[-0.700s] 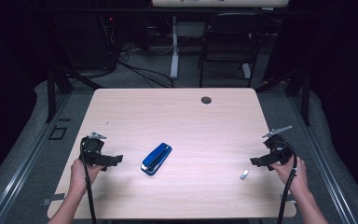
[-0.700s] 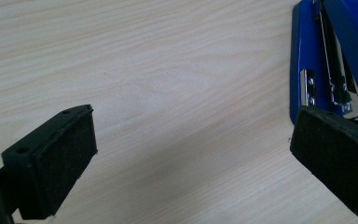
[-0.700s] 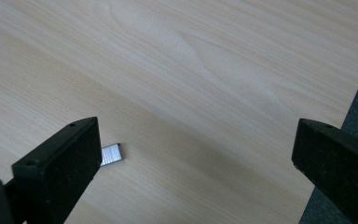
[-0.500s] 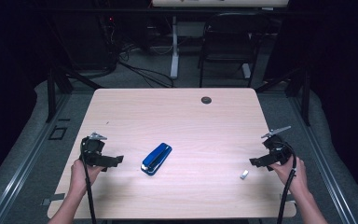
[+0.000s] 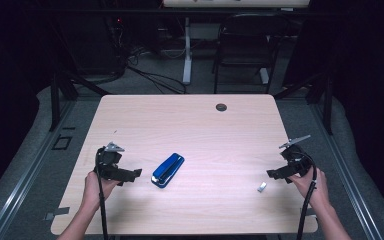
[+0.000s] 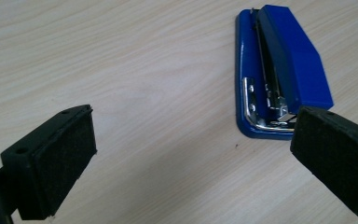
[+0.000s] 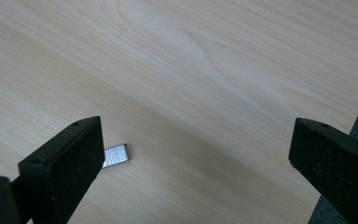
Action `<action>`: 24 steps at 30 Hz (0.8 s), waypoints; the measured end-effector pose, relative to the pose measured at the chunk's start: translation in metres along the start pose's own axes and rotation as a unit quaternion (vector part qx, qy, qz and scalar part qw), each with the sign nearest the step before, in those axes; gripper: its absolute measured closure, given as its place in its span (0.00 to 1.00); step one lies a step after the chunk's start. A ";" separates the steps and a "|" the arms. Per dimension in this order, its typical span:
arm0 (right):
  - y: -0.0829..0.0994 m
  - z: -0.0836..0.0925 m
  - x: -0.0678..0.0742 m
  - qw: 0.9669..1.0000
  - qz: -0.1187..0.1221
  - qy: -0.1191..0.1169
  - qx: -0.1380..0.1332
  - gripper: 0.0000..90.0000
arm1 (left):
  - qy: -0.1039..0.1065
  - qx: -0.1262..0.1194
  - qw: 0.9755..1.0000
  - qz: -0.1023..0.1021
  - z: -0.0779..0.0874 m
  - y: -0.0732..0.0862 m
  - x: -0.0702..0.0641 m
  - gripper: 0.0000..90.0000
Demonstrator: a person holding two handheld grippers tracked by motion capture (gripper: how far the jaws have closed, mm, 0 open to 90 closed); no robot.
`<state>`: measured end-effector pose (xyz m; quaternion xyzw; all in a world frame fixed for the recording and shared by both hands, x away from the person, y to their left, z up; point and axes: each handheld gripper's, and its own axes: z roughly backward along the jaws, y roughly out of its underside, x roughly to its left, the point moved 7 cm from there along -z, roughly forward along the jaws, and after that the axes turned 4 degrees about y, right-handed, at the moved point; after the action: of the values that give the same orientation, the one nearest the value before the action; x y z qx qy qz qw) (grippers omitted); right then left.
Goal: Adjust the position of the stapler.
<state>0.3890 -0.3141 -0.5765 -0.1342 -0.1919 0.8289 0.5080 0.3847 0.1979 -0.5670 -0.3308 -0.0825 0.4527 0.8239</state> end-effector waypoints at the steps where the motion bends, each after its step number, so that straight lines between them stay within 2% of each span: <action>1: 0.000 0.000 0.000 1.000 0.001 0.005 0.000 0.03 | 0.002 0.001 1.000 -0.003 0.000 0.000 -0.001 0.00; 7: 0.000 -0.001 0.001 1.000 -0.002 0.001 0.000 0.03 | 0.010 0.001 1.000 -0.013 -0.004 -0.003 -0.011 0.00; 12: 0.000 -0.001 -0.001 1.000 0.002 0.008 0.001 0.04 | 0.016 0.004 0.999 -0.031 -0.009 -0.007 -0.025 0.00; 17: 0.000 -0.001 0.000 1.000 0.002 0.005 0.003 0.04 | 0.026 0.007 0.999 -0.037 -0.012 -0.009 -0.037 0.00; 24: 0.000 -0.002 0.001 1.000 0.000 0.002 0.008 0.04 | 0.022 0.013 0.999 -0.048 -0.016 -0.010 -0.043 0.04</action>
<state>0.3889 -0.3126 -0.5788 -0.1317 -0.1840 0.8300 0.5099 0.3738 0.1528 -0.5665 -0.3254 -0.0737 0.4064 0.8506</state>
